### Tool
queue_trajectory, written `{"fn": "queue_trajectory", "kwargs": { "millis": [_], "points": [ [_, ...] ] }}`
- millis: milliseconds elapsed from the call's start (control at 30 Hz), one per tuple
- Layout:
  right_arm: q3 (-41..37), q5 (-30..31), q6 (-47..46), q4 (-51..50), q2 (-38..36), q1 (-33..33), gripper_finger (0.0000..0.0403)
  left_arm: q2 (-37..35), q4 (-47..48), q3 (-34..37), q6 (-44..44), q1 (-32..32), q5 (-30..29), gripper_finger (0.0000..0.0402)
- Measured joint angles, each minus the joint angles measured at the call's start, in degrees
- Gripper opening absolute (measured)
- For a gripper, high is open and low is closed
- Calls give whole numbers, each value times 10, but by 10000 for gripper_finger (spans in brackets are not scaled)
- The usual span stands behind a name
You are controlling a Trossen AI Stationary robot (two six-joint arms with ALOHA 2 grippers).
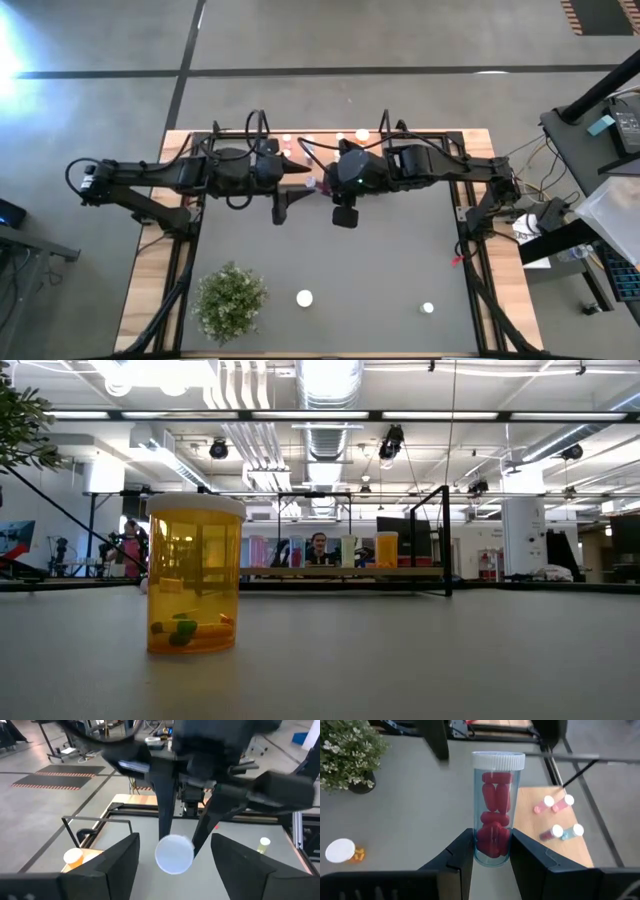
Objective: Pick and place medicine bottles onto shelf by color
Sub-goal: Put the blue pill bottle on the shelf aligned with the other blue pill bottles
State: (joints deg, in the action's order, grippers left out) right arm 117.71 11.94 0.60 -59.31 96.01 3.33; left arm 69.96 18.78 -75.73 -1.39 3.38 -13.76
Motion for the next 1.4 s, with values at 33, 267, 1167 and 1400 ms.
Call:
{"fn": "queue_trajectory", "kwargs": {
  "millis": [33,267,1167,1400],
  "points": [
    [0,0,5,5,0,0,105,1,2,0,0,0,0,231],
    [0,0,25,29,0,0,105,10,1,-1,-1,0,0,231],
    [0,-1,24,26,0,0,105,12,2,0,-13,0,1,100],
    [1,0,13,26,0,0,113,12,-2,1,-13,0,1,98]
  ]
}}
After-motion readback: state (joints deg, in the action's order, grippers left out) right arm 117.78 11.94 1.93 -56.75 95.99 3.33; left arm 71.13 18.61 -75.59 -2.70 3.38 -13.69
